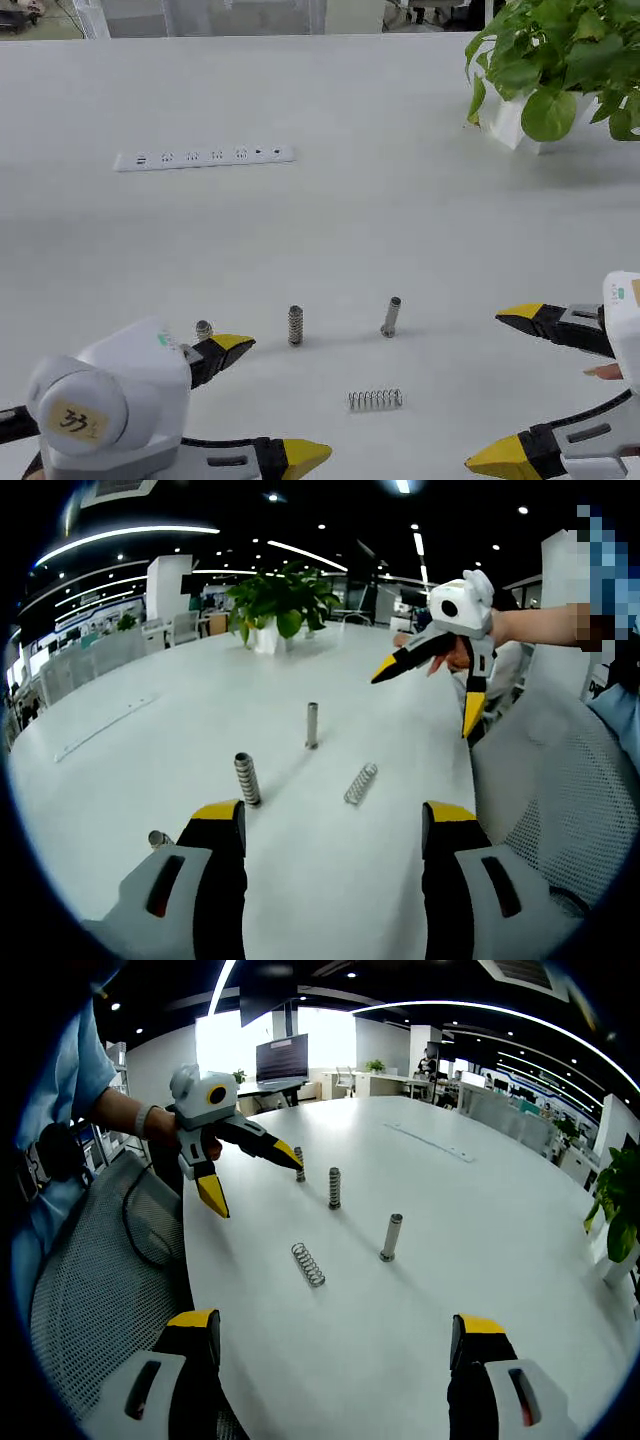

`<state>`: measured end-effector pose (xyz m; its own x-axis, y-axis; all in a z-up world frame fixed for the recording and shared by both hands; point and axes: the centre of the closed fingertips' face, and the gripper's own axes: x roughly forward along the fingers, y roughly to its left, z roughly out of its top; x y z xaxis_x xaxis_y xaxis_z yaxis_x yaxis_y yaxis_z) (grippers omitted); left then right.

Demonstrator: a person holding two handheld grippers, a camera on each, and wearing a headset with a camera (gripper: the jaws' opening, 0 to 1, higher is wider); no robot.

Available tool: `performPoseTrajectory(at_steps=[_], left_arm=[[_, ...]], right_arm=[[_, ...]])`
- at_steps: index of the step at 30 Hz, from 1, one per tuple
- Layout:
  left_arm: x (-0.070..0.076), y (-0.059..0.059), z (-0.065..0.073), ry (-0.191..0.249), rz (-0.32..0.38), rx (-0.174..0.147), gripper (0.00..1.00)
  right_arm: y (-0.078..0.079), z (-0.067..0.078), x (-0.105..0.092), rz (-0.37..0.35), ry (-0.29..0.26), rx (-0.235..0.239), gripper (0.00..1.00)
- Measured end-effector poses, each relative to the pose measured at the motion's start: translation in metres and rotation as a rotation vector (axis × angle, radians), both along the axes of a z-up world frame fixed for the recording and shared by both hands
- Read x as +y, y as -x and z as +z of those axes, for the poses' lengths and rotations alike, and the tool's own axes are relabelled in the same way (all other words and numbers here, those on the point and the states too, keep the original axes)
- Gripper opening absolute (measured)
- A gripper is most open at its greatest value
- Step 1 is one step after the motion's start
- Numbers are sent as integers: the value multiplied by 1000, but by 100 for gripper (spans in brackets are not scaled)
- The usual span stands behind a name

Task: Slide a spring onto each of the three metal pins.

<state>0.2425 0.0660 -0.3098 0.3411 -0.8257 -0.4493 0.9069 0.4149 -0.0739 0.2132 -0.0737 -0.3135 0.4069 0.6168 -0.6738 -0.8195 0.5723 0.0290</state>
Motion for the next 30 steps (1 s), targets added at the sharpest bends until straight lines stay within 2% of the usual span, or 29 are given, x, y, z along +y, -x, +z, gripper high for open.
performPoseTrajectory(at_steps=[4, 7, 11, 19, 22, 30], left_arm=[[-14, -3, -6, -7, -46, -23, 63], [-25, -1, -10, -8, -103, -33, 57], [-35, 1, -17, -13, -145, -37, 49], [-47, 0, -33, -25, -169, -28, 34], [-49, 1, -41, -35, -189, -8, 17], [-53, -3, -47, -34, -199, -6, 17]], right_arm=[[2, 0, -5, -15, 1, 4, 95], [2, 2, -10, -28, -3, 6, 94], [1, 1, -15, -39, -4, 6, 94], [1, 4, -17, -63, -16, 0, 93], [3, 3, -18, -69, -18, 5, 92], [5, 0, -24, -90, -26, 16, 91]])
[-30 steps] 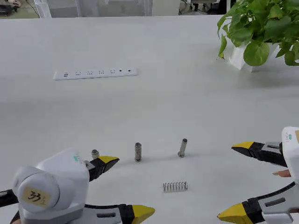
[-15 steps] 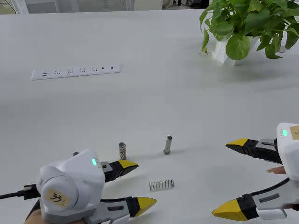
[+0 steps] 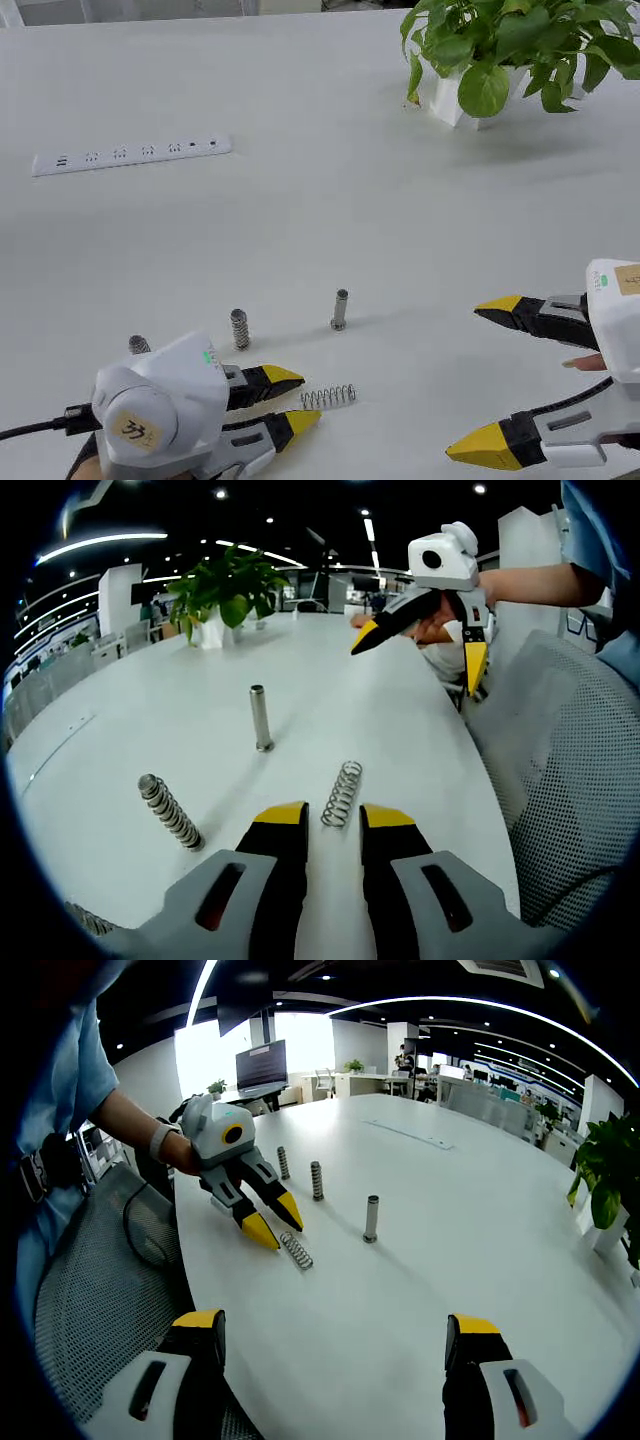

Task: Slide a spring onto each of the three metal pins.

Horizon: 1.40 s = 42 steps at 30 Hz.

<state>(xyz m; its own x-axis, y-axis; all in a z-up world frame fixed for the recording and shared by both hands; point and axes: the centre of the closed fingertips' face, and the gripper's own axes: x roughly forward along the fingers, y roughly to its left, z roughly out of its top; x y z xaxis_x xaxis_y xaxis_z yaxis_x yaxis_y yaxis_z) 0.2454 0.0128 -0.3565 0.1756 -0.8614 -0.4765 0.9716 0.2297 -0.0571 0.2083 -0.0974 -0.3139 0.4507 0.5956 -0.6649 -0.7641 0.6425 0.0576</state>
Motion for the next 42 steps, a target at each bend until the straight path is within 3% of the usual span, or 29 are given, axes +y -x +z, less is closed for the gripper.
performPoseTrajectory(at_steps=[21, 30, 37, 42], left_arm=[[1, 3, -5, -2, -19, 24, 7], [5, 2, -1, 13, 1, 35, 7], [9, 1, 3, 38, 36, 65, 7], [12, 2, 10, 49, 38, 62, 7]], right_arm=[[2, -6, 3, 3, 5, 16, 89], [3, -7, 8, 13, 3, 21, 88], [6, -9, 15, 20, -9, 29, 88], [7, -8, 19, 33, -12, 29, 87]])
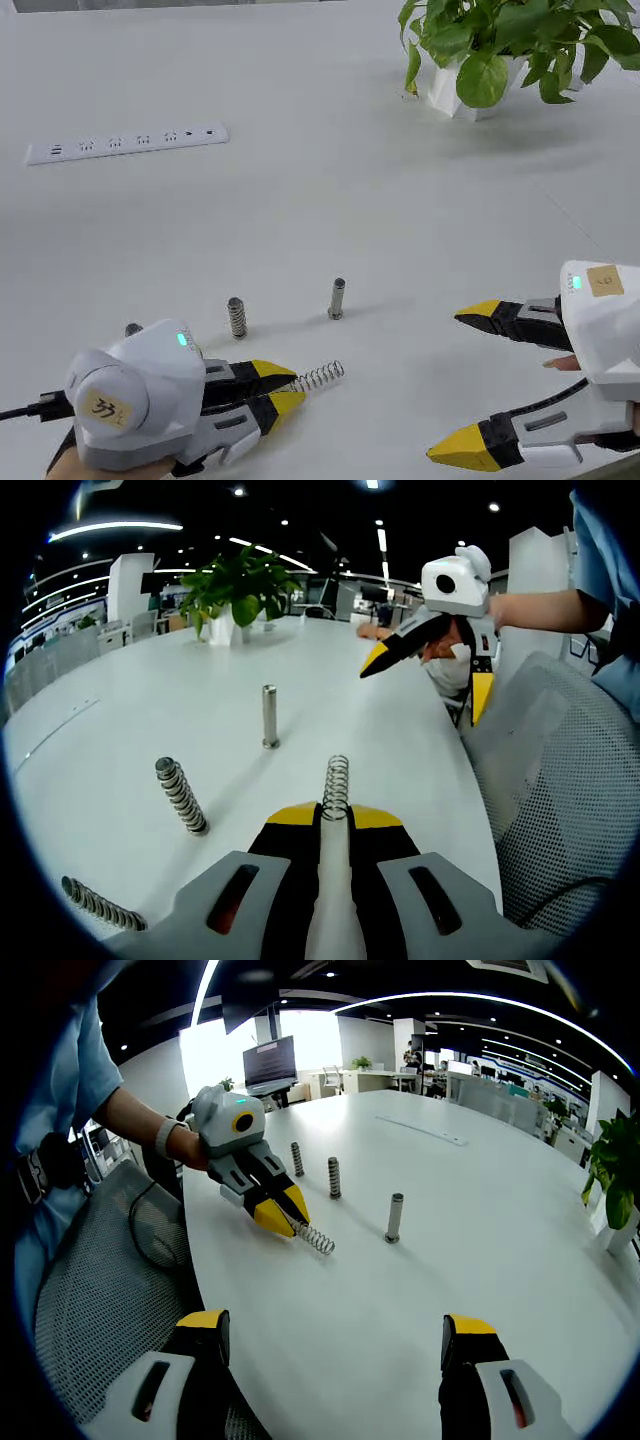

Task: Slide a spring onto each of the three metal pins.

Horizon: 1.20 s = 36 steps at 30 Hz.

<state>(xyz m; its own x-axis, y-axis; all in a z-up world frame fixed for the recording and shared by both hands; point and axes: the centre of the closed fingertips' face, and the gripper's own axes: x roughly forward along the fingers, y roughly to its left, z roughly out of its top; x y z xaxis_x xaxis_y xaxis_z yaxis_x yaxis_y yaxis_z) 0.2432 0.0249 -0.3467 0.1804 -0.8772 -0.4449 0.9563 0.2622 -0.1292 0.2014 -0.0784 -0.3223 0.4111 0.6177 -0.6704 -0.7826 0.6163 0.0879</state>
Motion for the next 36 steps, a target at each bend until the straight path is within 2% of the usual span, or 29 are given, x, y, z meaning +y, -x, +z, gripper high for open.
performPoseTrajectory(at_steps=[7, 17, 24, 31, 36], left_arm=[[4, 4, 12, 15, -6, -2, 7], [14, 17, 34, 44, -18, -15, 7], [26, 30, 40, 48, -4, -15, 7], [40, 41, 52, 54, 13, -24, 7], [48, 47, 60, 71, 19, -28, 7]], right_arm=[[-3, 5, 6, 20, -4, -8, 86], [-8, 21, 27, 101, -30, -23, 79], [-4, 28, 52, 203, -42, -19, 74], [5, 31, 85, 324, -50, -13, 69], [7, 34, 102, 384, -55, -13, 64]])
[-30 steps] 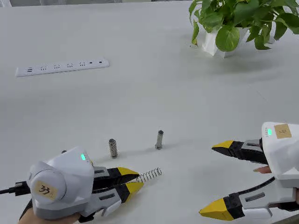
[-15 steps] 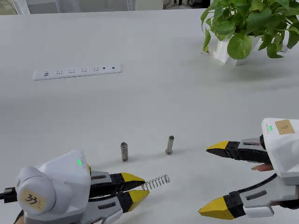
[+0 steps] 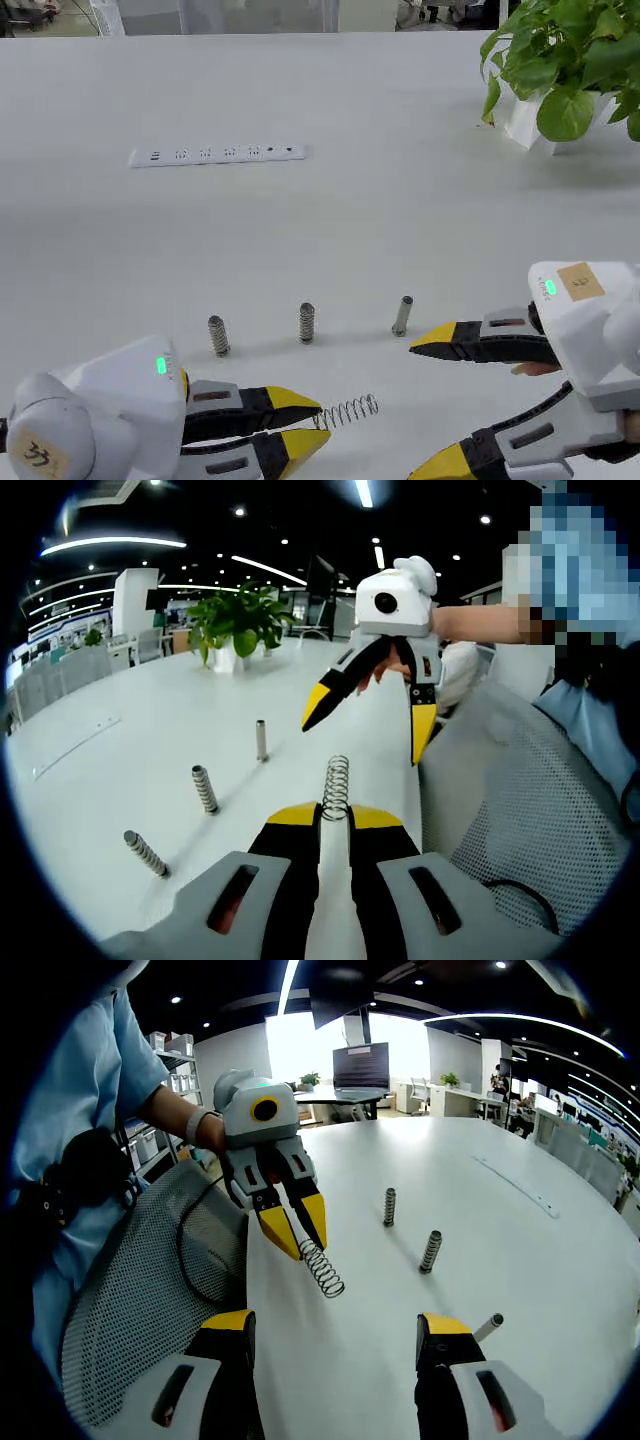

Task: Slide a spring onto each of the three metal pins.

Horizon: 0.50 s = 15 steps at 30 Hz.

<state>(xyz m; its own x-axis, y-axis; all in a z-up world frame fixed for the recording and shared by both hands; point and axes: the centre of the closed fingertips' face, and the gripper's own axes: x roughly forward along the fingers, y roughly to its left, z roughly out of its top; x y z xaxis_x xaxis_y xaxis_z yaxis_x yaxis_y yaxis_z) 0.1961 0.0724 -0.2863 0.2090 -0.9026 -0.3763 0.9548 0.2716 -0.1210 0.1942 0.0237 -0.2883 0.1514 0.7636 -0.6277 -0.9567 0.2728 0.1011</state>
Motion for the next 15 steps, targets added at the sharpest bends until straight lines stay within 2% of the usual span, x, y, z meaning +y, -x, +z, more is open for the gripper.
performPoseTrajectory(at_steps=[5, 7, 11, 15], left_arm=[[8, 7, 4, 8, -2, 3, 7], [10, 10, 6, 11, -5, 5, 7], [12, 15, 9, 20, -22, 9, 7], [13, 19, 11, 29, -40, 16, 7]], right_arm=[[3, 6, 14, 52, -33, 16, 55], [8, 8, 19, 85, -44, 41, 48], [14, 8, 23, 132, -39, 45, 41], [20, 12, 27, 168, -56, 70, 29]])
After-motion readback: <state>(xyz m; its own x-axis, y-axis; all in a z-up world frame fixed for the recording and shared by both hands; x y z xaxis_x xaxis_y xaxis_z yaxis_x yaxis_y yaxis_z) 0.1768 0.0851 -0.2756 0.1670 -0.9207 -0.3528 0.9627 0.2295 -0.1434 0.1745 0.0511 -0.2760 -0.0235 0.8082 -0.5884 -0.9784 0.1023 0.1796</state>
